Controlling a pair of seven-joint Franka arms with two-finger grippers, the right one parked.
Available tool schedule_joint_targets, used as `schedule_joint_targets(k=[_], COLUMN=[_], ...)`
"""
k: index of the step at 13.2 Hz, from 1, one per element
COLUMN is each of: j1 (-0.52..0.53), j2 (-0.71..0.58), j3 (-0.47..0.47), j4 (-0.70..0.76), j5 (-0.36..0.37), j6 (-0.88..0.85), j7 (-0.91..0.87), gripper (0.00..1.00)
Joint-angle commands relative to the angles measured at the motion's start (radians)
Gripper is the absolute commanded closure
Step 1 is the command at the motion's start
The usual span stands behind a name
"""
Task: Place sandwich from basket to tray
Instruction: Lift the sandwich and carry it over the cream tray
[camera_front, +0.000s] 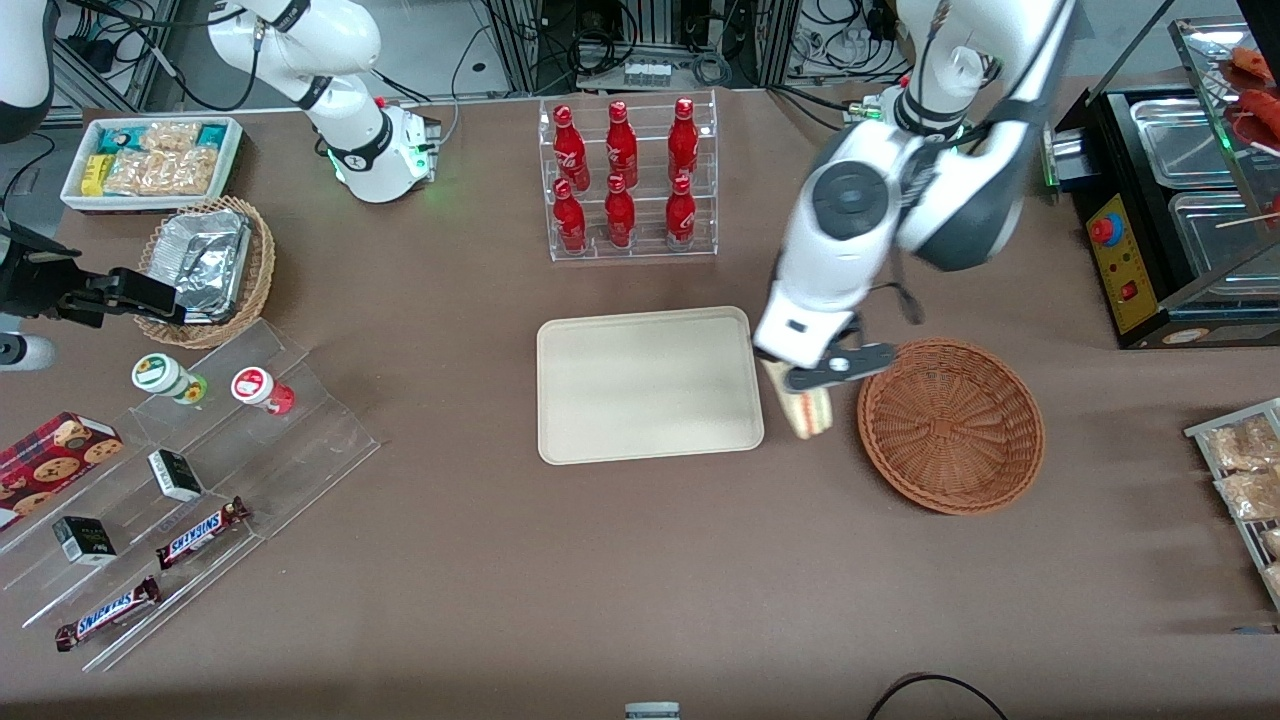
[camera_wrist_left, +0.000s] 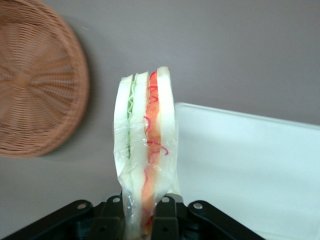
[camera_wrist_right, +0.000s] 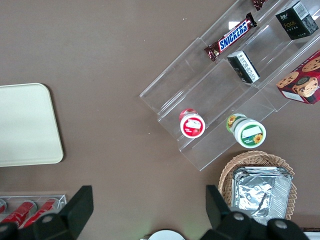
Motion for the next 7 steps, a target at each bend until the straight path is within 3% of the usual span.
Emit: schedule_joint_targets(k=[1, 7], j1=[-0.102, -0.234], j2=[0.175, 0.334], j3=[0.015, 0.015], j4=[0.151, 0.173], j5=[0.022, 0.023], j6=[-0.017, 0.123], j7=[-0.062, -0.079], gripper=[0.95, 0.95])
